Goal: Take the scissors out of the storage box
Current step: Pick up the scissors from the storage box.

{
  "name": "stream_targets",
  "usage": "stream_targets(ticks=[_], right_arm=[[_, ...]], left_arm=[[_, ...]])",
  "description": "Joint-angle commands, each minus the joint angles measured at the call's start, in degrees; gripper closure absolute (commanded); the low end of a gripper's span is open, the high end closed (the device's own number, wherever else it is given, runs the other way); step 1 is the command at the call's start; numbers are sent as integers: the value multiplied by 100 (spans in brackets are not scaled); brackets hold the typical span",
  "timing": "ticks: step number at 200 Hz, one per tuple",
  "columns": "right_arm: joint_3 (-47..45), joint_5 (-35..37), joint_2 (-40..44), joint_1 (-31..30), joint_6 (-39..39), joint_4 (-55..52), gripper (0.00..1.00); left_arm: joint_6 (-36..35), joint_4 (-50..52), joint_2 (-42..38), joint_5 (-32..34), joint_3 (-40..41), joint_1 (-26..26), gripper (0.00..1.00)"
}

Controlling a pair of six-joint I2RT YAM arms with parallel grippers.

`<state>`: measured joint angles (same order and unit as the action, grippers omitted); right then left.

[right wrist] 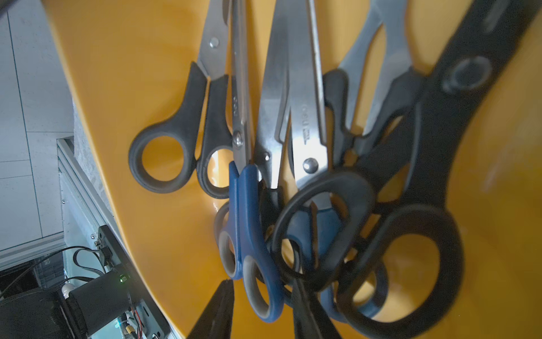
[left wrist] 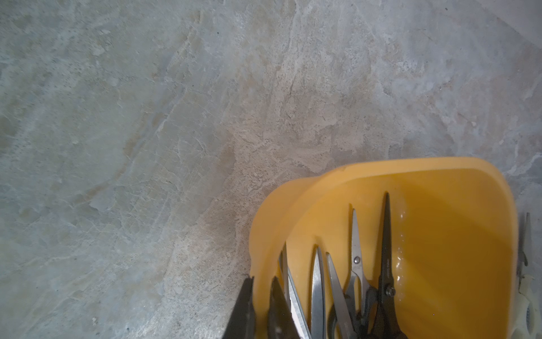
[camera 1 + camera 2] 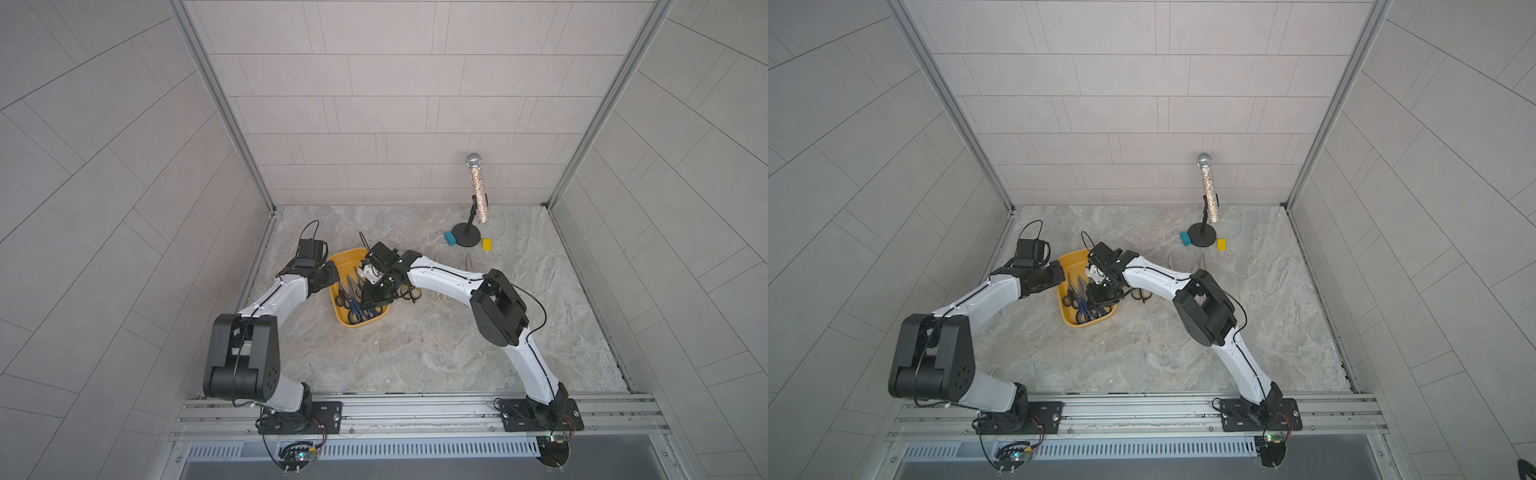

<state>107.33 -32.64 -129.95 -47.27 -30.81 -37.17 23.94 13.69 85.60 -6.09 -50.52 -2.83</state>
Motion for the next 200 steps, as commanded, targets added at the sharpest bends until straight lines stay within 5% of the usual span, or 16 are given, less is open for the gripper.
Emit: stream_targets(ticks=[1, 84, 200], right_arm=[[-20, -81, -145, -39, -48, -7, 67], [-29, -251, -27, -24, -83, 13, 89], [-417, -339, 958, 373, 79, 23, 96]], left_arm=[[-127, -176, -138, 202, 6, -29, 100], [-174, -70, -97, 361, -29, -30, 100], [-48, 724, 139, 652, -394, 54, 100]])
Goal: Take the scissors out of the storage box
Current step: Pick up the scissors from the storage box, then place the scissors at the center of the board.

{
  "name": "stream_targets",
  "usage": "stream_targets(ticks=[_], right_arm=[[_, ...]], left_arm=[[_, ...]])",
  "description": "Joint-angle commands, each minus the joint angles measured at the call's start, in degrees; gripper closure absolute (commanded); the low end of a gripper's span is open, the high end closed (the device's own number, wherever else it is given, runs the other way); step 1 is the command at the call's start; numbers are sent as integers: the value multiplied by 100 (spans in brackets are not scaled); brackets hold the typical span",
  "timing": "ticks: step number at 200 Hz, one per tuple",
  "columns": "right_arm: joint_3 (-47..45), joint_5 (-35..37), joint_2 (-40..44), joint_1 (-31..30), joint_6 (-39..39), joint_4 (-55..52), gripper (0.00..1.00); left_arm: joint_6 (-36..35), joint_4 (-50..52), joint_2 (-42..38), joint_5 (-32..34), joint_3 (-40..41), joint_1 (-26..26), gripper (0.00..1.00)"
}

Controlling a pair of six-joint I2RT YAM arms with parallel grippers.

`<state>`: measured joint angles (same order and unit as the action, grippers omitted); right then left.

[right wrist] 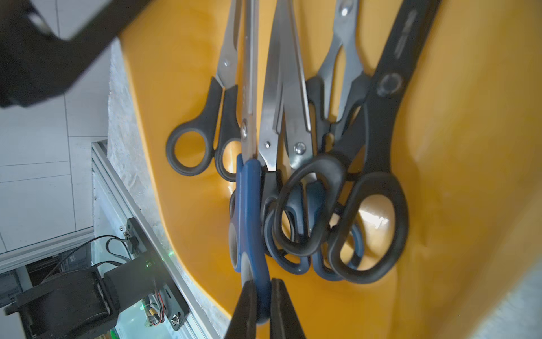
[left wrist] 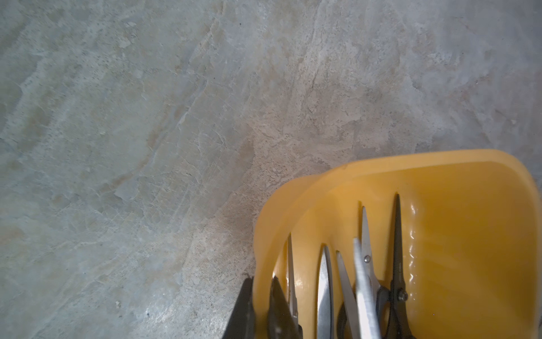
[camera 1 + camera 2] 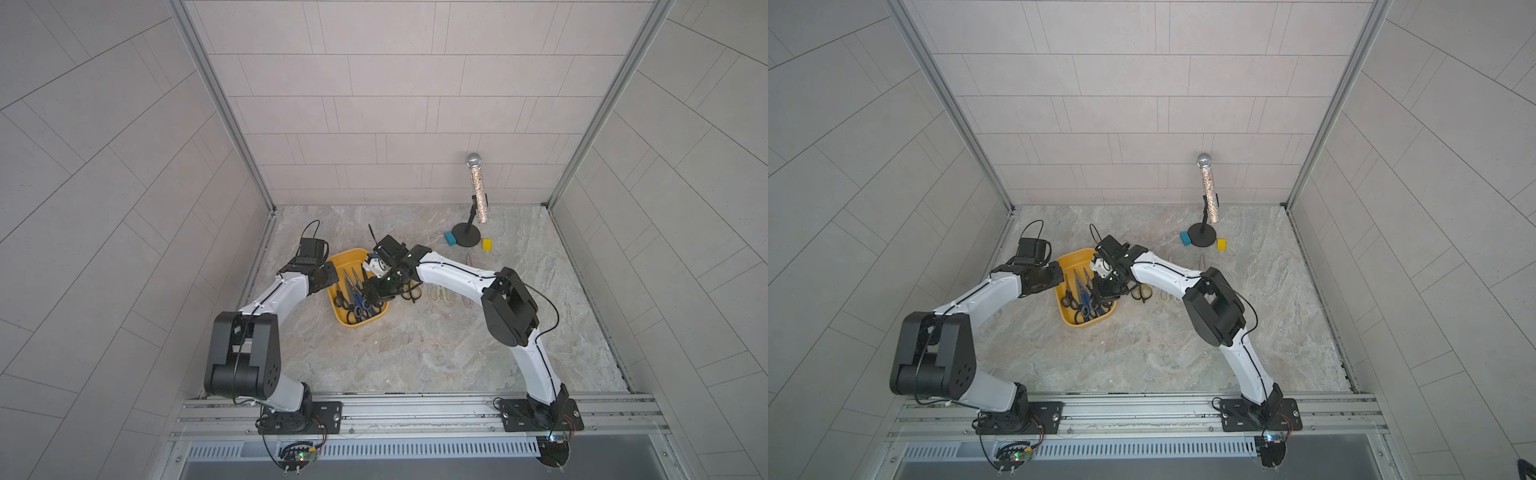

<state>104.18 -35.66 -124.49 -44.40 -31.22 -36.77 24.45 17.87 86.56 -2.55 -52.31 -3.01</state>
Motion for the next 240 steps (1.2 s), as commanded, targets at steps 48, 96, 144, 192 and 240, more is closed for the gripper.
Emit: stream_targets(ticks=[48, 96, 144, 192, 240], right_arm=[[-201, -71, 723, 249, 80, 66, 97], [-612, 144, 1151, 635, -216, 335, 97], [-838, 402, 887, 802, -447, 652, 97], [-1028, 668, 482, 793, -1026, 1339, 97], [-1287, 560, 180, 784, -1300, 1743, 97]], left_arm=[[-46, 578, 106, 392, -347, 241, 100], [217, 674, -109, 341, -140, 750, 100], [209, 380, -847, 751, 484, 1132, 100], [-53, 236, -961, 806, 599, 1135, 100], [-236, -108, -992, 297, 637, 1135, 100]])
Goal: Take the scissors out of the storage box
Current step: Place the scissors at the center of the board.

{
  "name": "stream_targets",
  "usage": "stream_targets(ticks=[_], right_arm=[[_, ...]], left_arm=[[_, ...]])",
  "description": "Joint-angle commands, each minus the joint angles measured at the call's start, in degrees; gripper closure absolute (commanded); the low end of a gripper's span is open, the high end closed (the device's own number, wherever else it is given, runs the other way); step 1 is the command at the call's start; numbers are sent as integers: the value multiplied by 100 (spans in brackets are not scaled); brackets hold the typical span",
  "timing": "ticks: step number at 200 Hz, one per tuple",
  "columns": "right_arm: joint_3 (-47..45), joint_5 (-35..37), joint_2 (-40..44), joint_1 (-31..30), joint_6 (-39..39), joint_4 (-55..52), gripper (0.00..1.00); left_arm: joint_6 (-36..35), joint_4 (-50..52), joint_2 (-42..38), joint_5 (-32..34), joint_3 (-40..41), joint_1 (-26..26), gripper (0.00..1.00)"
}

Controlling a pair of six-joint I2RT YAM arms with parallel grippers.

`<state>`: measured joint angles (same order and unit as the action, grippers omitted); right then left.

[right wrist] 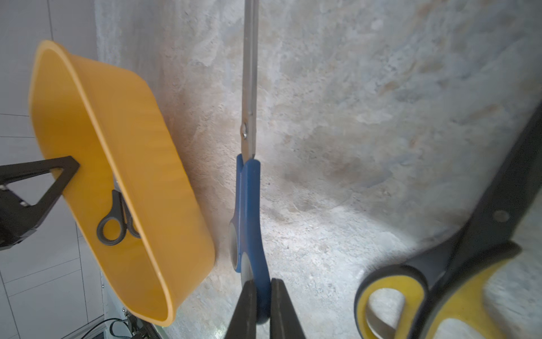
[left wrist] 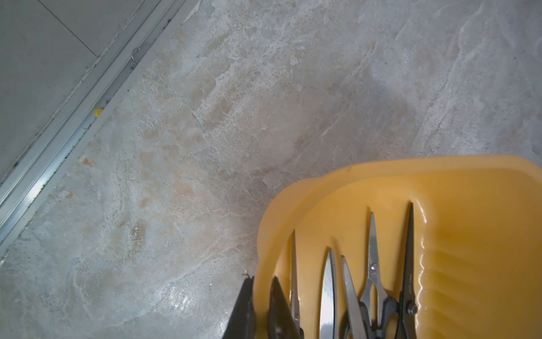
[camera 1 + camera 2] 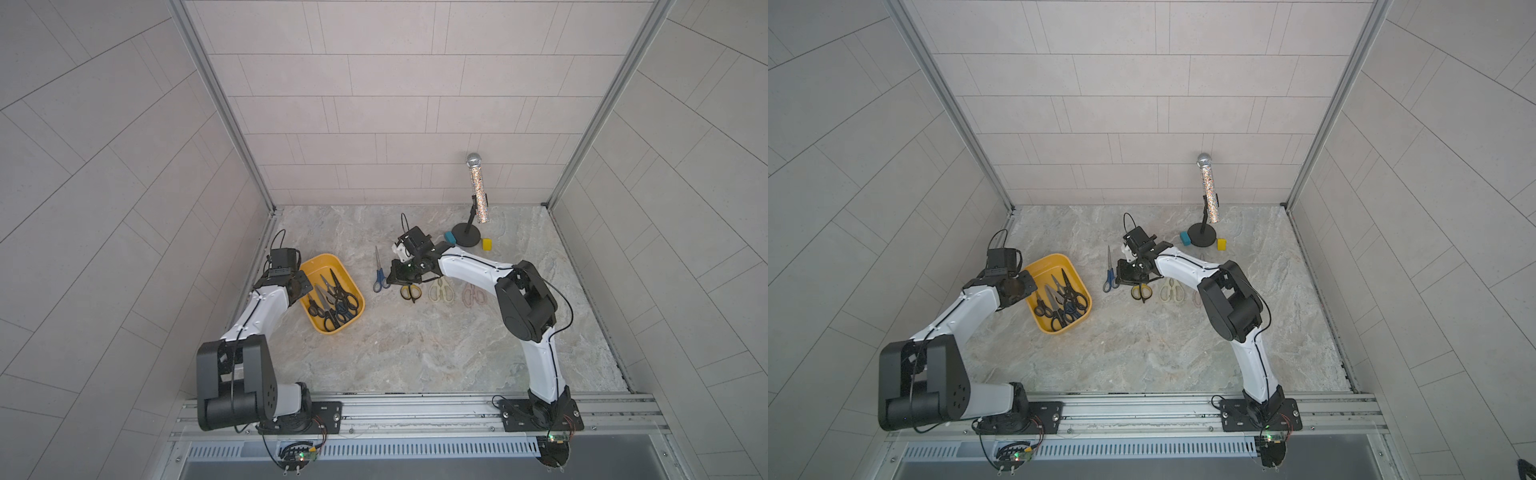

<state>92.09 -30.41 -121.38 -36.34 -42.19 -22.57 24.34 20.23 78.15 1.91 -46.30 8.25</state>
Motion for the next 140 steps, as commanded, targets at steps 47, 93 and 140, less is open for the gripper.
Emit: stream_targets(ticks=[47, 93, 140], right_arm=[[-221, -105, -319, -23, -322, 455, 96], [-324, -2, -342, 3, -327, 422, 83], [39, 142, -278, 21, 63, -132, 70]], left_arm=[[-342, -502, -133, -525, 25, 10, 100], [-481, -617, -207, -681, 29, 10, 100], [-596, -710, -334, -883, 59, 1, 100]])
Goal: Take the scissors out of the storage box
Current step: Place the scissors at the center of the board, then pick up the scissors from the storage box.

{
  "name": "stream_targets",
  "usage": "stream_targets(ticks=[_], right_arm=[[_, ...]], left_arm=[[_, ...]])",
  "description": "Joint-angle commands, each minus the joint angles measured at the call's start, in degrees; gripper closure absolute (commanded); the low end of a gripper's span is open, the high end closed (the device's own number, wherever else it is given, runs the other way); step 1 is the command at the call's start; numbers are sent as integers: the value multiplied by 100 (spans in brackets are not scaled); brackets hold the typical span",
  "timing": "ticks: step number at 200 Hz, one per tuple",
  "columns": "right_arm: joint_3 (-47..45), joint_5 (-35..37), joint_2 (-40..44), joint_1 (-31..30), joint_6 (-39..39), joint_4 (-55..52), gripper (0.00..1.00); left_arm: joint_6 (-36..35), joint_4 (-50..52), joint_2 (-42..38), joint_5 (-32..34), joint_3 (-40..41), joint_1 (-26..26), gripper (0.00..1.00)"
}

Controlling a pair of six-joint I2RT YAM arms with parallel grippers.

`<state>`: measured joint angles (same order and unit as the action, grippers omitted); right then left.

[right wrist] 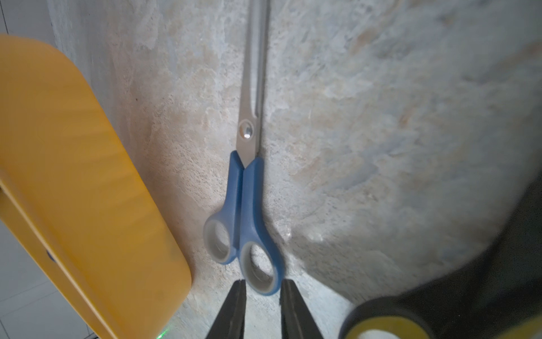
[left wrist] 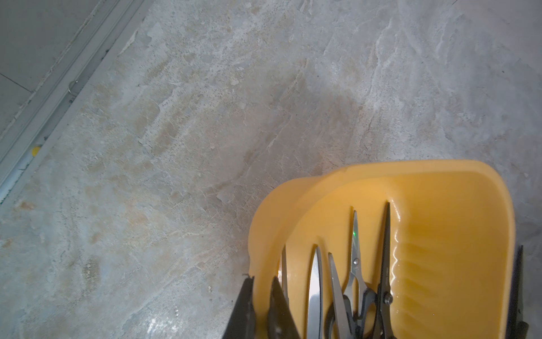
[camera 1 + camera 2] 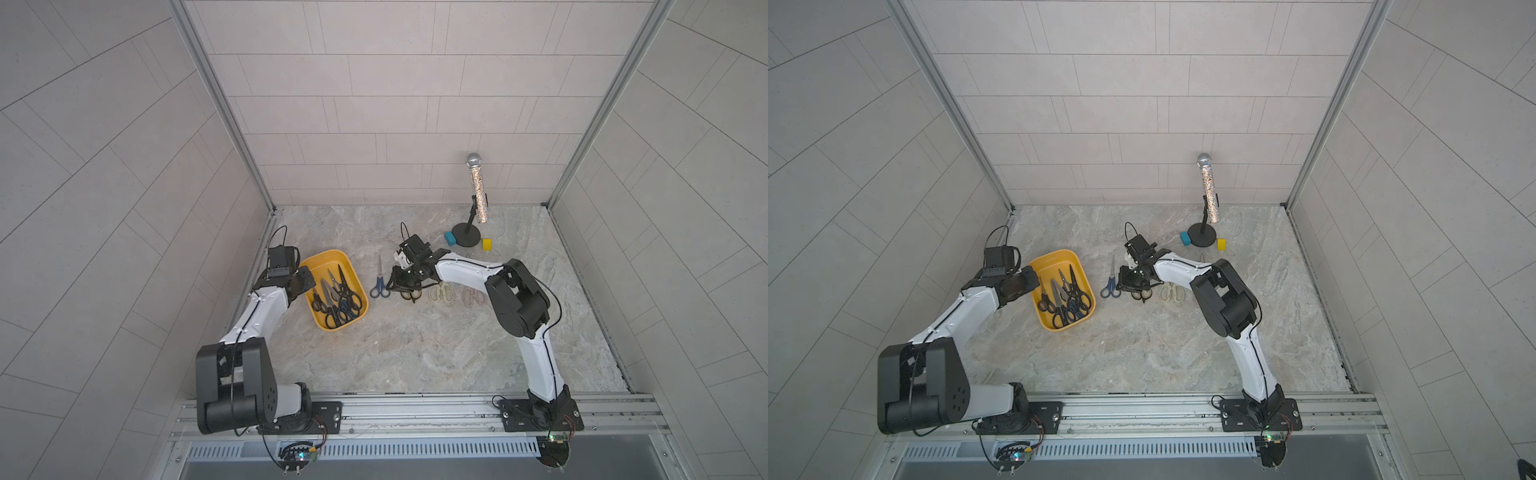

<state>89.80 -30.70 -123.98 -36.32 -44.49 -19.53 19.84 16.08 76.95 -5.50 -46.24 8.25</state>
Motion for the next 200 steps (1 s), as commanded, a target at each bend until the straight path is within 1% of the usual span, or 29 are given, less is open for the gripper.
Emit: stream_targets(ticks=[1, 40, 69, 92, 136, 170, 200], right_arm=[[285, 179, -10, 19, 309, -472, 70], [754, 789, 441, -39, 1033, -1404, 69], [855, 951, 762, -321, 1188, -1609, 68], [922, 1015, 848, -676, 1024, -1538, 68], [1358, 1135, 620, -1321, 711, -1361, 65], [1673, 1409, 270, -1582, 484, -1356, 59], [1803, 1710, -55, -1686, 248, -1464, 58]], left_arm=[[-150, -301, -215, -148, 58, 1, 100], [-97, -368, -259, -191, 98, -54, 100], [95, -253, -250, 80, 102, -96, 100], [235, -100, -194, 363, 94, -181, 100], [363, -54, -75, 505, 80, -423, 100], [415, 121, -75, 725, 32, -615, 100], [468, 250, -143, 859, -11, -686, 100]])
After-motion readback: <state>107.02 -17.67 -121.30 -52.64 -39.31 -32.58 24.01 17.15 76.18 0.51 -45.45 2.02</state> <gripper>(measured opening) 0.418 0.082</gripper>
